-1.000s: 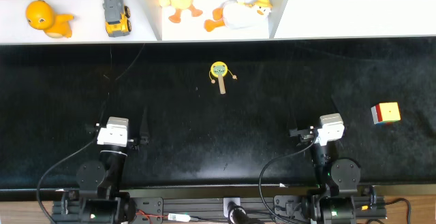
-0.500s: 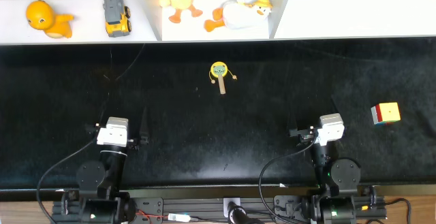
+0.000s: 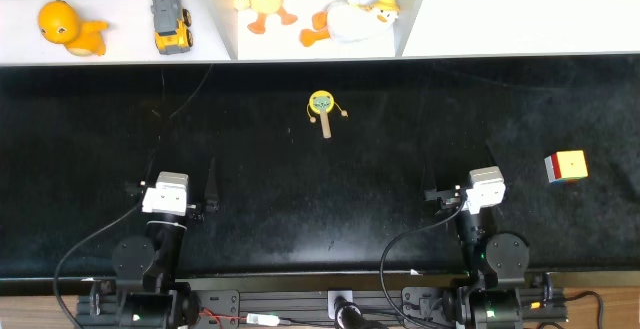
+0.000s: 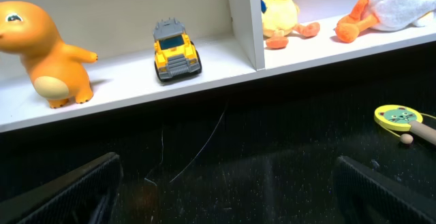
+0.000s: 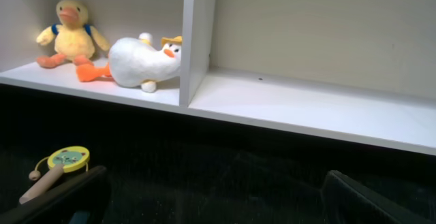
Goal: Store Toys
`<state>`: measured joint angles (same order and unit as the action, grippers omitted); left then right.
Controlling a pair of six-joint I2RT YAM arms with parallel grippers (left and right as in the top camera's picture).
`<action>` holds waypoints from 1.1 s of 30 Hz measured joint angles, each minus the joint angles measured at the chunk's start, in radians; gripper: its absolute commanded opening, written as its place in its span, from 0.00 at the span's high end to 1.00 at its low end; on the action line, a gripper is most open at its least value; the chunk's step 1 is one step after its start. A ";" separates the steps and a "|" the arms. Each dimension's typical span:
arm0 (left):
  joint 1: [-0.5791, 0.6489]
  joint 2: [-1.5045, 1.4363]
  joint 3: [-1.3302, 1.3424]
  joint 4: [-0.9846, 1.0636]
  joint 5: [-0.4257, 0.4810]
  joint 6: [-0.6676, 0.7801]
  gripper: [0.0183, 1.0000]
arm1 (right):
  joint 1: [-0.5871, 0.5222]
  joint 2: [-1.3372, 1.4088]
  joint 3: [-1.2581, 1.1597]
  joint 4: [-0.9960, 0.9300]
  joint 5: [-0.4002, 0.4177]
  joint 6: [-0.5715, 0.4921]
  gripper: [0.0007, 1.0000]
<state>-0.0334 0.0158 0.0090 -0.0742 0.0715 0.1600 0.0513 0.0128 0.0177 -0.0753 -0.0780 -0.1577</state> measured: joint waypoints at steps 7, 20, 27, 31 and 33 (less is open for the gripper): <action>0.000 0.000 0.000 0.000 0.000 0.000 0.00 | 0.003 0.000 0.002 -0.031 0.000 0.000 0.00; 0.000 0.000 0.000 0.000 0.000 0.000 0.00 | 0.146 0.324 0.325 -0.351 -0.040 0.028 0.00; 0.000 0.000 0.000 0.000 0.000 0.000 0.00 | 0.295 0.597 0.523 -0.493 0.065 0.146 0.01; 0.000 0.000 0.000 0.000 0.000 0.000 0.00 | 0.433 0.759 0.606 -0.551 0.211 0.248 0.01; 0.000 0.000 0.000 0.000 0.000 0.000 0.00 | 0.494 0.830 0.632 -0.555 0.280 0.310 0.01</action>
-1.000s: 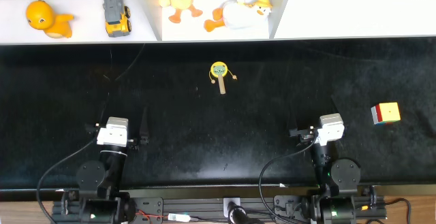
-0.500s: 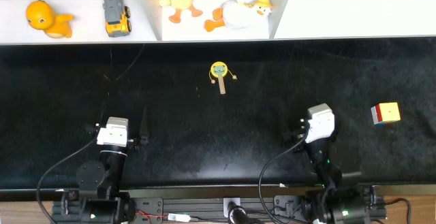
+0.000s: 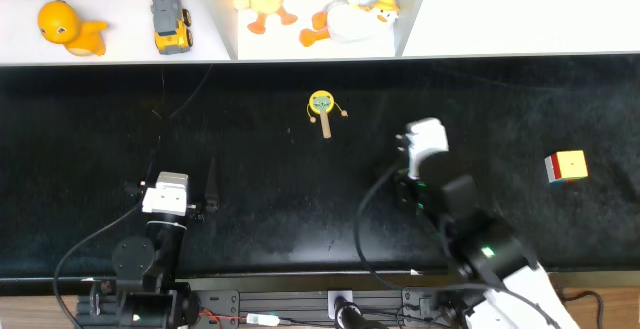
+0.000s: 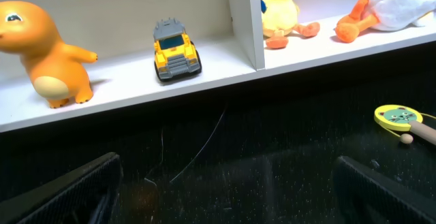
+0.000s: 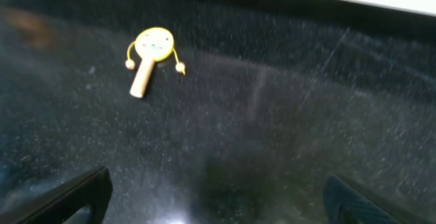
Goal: Store Toys
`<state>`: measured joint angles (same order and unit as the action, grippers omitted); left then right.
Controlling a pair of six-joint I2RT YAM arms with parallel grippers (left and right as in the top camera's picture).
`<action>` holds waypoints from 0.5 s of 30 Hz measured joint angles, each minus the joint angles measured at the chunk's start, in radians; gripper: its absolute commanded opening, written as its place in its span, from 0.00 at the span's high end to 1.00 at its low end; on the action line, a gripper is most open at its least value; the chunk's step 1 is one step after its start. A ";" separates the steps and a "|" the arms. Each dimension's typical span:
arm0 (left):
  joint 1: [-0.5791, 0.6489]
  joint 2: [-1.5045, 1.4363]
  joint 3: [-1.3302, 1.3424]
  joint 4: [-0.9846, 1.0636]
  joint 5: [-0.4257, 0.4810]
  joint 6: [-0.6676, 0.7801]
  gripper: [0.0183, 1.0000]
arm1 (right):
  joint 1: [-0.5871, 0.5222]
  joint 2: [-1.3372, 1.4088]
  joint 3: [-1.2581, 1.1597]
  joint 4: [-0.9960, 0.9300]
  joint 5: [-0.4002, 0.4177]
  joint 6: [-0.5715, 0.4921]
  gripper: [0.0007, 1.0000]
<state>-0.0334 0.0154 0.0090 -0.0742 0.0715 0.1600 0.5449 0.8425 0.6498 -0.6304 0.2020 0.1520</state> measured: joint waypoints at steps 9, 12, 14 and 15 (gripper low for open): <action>0.000 0.000 0.000 0.000 0.000 0.000 0.01 | 0.140 0.209 0.046 0.001 0.160 0.227 0.00; 0.000 0.000 0.000 0.000 0.000 0.000 0.00 | 0.203 0.242 0.050 0.010 0.225 0.281 0.01; 0.000 0.000 0.000 0.000 0.000 0.000 0.00 | 0.257 0.257 0.057 0.025 0.273 0.313 0.01; 0.000 0.000 0.000 0.000 0.000 0.000 0.00 | 0.286 0.265 0.063 0.029 0.299 0.331 0.00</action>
<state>-0.0334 0.0158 0.0090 -0.0742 0.0719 0.1600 0.8307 1.1072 0.7124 -0.6014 0.5011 0.4831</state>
